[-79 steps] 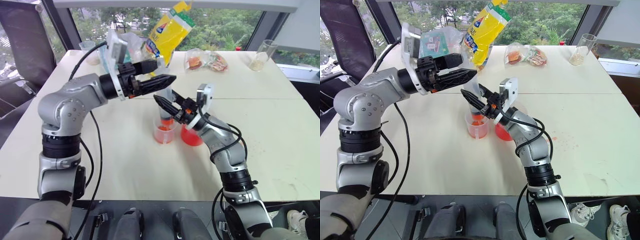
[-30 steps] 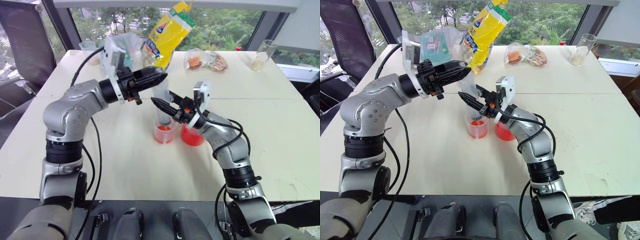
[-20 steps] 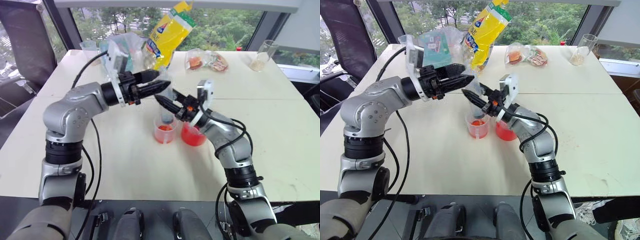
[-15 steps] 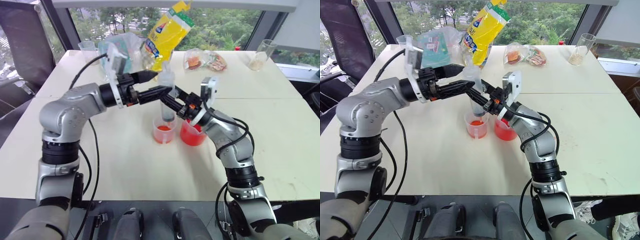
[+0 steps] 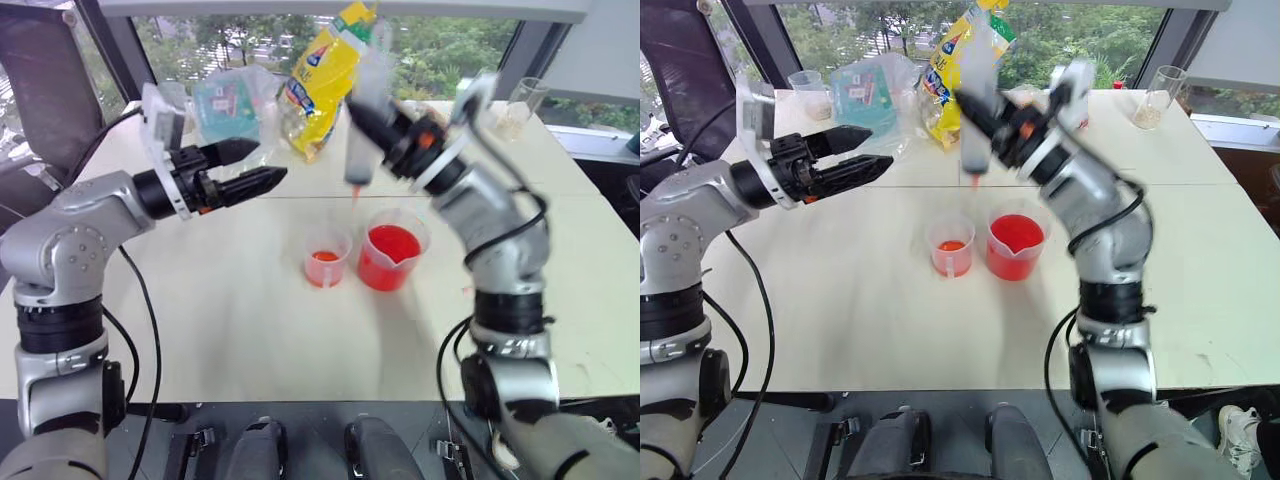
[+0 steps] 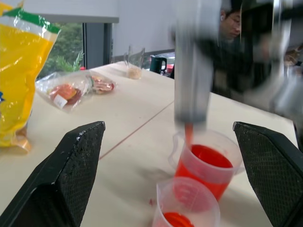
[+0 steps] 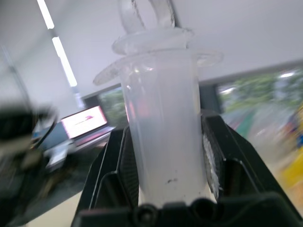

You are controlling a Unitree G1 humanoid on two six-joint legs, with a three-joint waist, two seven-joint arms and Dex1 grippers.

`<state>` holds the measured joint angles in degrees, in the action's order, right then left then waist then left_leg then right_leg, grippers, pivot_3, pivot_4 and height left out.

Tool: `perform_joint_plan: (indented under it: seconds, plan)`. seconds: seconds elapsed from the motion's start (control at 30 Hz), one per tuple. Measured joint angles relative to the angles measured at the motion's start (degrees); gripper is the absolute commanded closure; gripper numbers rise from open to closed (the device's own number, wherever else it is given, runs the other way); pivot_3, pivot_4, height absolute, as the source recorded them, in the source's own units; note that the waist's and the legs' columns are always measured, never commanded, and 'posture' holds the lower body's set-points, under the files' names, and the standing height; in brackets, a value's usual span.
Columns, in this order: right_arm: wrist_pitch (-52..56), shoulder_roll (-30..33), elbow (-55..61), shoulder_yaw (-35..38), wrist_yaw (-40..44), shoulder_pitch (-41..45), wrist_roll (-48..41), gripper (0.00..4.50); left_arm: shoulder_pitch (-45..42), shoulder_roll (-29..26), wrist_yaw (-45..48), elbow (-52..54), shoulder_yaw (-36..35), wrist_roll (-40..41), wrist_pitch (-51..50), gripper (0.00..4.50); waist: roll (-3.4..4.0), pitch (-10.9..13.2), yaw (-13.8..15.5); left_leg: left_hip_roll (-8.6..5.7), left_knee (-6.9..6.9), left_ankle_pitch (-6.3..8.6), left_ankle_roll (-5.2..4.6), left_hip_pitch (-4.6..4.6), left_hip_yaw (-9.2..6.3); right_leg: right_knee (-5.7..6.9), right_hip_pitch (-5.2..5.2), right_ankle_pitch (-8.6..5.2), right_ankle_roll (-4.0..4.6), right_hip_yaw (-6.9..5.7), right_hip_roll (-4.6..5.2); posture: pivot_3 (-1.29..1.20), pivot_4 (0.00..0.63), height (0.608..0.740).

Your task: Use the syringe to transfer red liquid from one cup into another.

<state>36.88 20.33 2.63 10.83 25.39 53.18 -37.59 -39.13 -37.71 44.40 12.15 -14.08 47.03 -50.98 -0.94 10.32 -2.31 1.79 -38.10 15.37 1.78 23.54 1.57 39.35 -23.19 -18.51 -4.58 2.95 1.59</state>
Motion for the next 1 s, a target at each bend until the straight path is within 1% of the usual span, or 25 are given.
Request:
perform_joint_plan:
  seconds: [0.03,0.1,0.17,0.2,0.23,0.27,0.33,0.4,0.6,0.93,1.0]
  plan:
    - [3.83,3.28,-2.24,1.06,-1.89,2.22,0.18,3.09,1.68,0.02,-0.30,0.80,-0.13,0.12,-0.01,0.03,-0.01,-0.01,0.03,-0.01,0.04,0.00,0.00,0.00,0.00,-0.07,0.02,0.00,0.00,0.00,0.03,0.00,0.150,0.740]
    - [10.57,7.40,-6.66,3.19,-4.86,4.40,0.32,3.09,4.20,0.16,-0.94,2.05,-0.18,0.51,-0.02,0.03,-0.04,-0.02,0.07,-0.01,0.05,0.02,-0.03,0.02,0.02,-0.13,0.02,0.00,0.00,0.02,0.03,0.00,0.150,0.740]
    - [17.09,11.22,-11.34,3.17,-6.27,5.62,0.96,3.09,5.89,0.62,-1.45,3.58,-0.15,0.93,0.00,0.03,-0.03,-0.01,0.01,-0.01,0.09,0.02,-0.04,0.05,0.05,-0.14,-0.01,0.00,0.00,0.05,0.02,0.00,0.150,0.740]
    - [19.55,12.70,-12.99,2.50,-6.34,6.08,1.49,3.09,6.45,0.71,-1.67,4.28,-0.12,0.98,0.07,0.03,-0.02,-0.01,-0.02,-0.01,0.09,0.03,-0.05,0.06,0.06,-0.15,-0.03,0.00,0.00,0.06,0.02,0.00,0.150,0.740]
    - [23.69,15.92,-15.49,0.45,-5.98,6.70,2.80,3.09,7.48,0.88,-2.08,5.46,-0.08,1.05,0.17,0.03,0.01,0.01,-0.04,-0.02,0.12,0.03,-0.06,0.06,0.09,-0.15,-0.06,0.00,0.00,0.09,0.02,0.00,0.150,0.740]
    - [25.45,17.29,-16.60,-0.28,-5.80,6.72,3.53,3.09,7.96,0.93,-2.25,5.93,-0.08,1.09,0.18,0.03,0.01,0.01,-0.05,-0.01,0.14,0.04,-0.06,0.06,0.09,-0.18,-0.06,-0.01,0.01,0.09,0.00,0.00,0.150,0.740]
    - [30.10,21.33,-19.59,-4.27,-3.84,6.93,5.74,3.09,9.26,1.22,-2.95,6.88,-0.08,1.12,0.28,0.03,0.01,0.01,-0.06,-0.01,0.15,0.04,-0.08,0.07,0.10,-0.24,-0.06,-0.01,0.01,0.09,-0.02,0.00,0.150,0.740]
    - [33.29,23.92,-22.83,-7.79,-1.95,6.91,8.03,3.09,10.70,1.68,-3.44,7.72,0.00,1.18,0.28,0.03,0.01,0.01,-0.22,-0.01,0.15,0.05,-0.10,0.07,0.15,-0.25,-0.07,-0.01,0.01,0.15,-0.04,0.00,0.150,0.740]
    - [36.00,24.49,-30.75,-14.20,2.01,5.05,13.27,3.09,13.69,1.82,-4.64,10.98,0.43,1.27,0.34,0.03,0.01,0.01,-0.15,-0.01,0.13,0.05,-0.10,0.07,0.17,-0.25,-0.06,0.00,0.00,0.18,-0.07,0.00,0.150,0.740]
    - [32.42,21.02,-37.91,-15.14,4.57,2.75,18.55,3.09,15.48,1.82,-6.49,13.89,1.40,2.37,0.28,0.03,0.00,0.01,-0.12,-0.02,0.12,0.05,-0.09,0.08,0.17,-0.25,-0.06,0.00,0.00,0.17,-0.09,0.00,0.150,0.740]
    - [32.08,21.02,-37.99,-15.06,5.14,2.75,19.15,2.06,16.08,1.82,-7.15,13.92,1.59,2.42,0.25,0.00,-0.01,0.01,-0.12,-0.01,0.11,0.05,-0.09,0.08,0.15,-0.26,-0.05,0.00,0.00,0.15,-0.10,0.00,0.150,0.740]
